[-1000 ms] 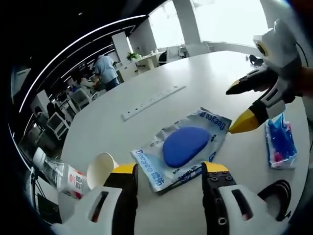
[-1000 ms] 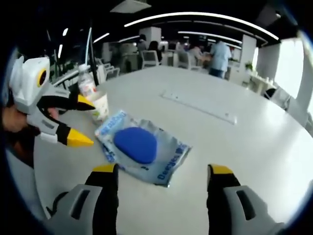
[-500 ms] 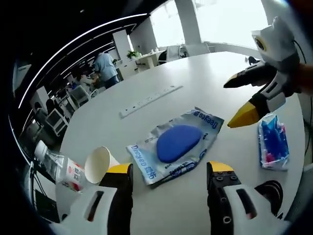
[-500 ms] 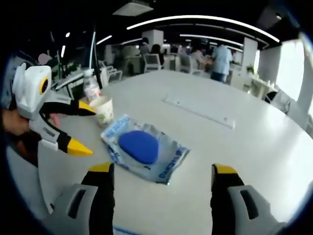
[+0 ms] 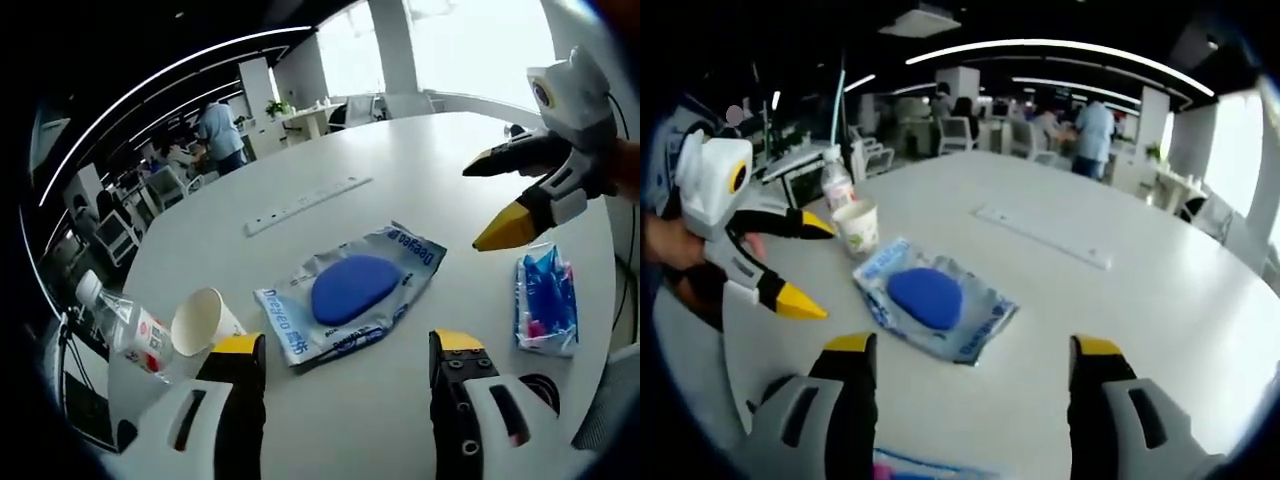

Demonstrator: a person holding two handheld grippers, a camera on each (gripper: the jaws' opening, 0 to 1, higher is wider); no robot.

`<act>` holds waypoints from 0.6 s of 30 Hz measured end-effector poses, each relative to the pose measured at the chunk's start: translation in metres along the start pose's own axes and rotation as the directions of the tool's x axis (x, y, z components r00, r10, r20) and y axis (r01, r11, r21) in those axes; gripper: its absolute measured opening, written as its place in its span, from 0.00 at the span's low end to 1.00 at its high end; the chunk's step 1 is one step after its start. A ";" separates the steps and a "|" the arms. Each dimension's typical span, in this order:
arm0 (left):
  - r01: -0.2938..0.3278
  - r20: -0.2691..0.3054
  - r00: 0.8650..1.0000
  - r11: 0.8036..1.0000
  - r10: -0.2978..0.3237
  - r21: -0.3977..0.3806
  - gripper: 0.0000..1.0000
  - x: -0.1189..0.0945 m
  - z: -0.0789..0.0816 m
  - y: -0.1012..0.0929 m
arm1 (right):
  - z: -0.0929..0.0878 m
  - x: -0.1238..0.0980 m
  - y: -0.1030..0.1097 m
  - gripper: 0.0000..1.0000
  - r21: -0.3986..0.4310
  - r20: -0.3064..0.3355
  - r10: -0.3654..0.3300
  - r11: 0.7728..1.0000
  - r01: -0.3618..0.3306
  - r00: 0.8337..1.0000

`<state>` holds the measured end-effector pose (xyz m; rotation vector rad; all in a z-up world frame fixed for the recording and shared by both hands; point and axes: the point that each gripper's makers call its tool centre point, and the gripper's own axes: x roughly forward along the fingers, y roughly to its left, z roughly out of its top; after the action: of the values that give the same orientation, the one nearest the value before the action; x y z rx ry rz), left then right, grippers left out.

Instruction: Arrange the tabletop items into an orderly group along one side of the table until the central work area is clear of visible clutter.

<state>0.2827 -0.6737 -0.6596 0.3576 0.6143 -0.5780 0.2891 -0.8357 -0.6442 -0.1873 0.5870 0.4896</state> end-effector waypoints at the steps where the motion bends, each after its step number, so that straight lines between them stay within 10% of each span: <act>1: 0.000 0.001 1.000 1.000 0.000 0.000 0.64 -0.001 0.000 -0.001 | 0.000 -0.002 -0.001 0.74 -0.003 0.002 0.001 1.000 -0.001 1.000; 18: 0.022 0.022 1.000 1.000 -0.023 0.004 0.61 -0.018 0.008 -0.029 | -0.004 -0.027 -0.005 0.61 -0.014 0.010 0.012 1.000 -0.012 1.000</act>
<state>0.2569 -0.6927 -0.6459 0.3476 0.5967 -0.6040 0.2704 -0.8515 -0.6322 -0.1948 0.5747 0.5066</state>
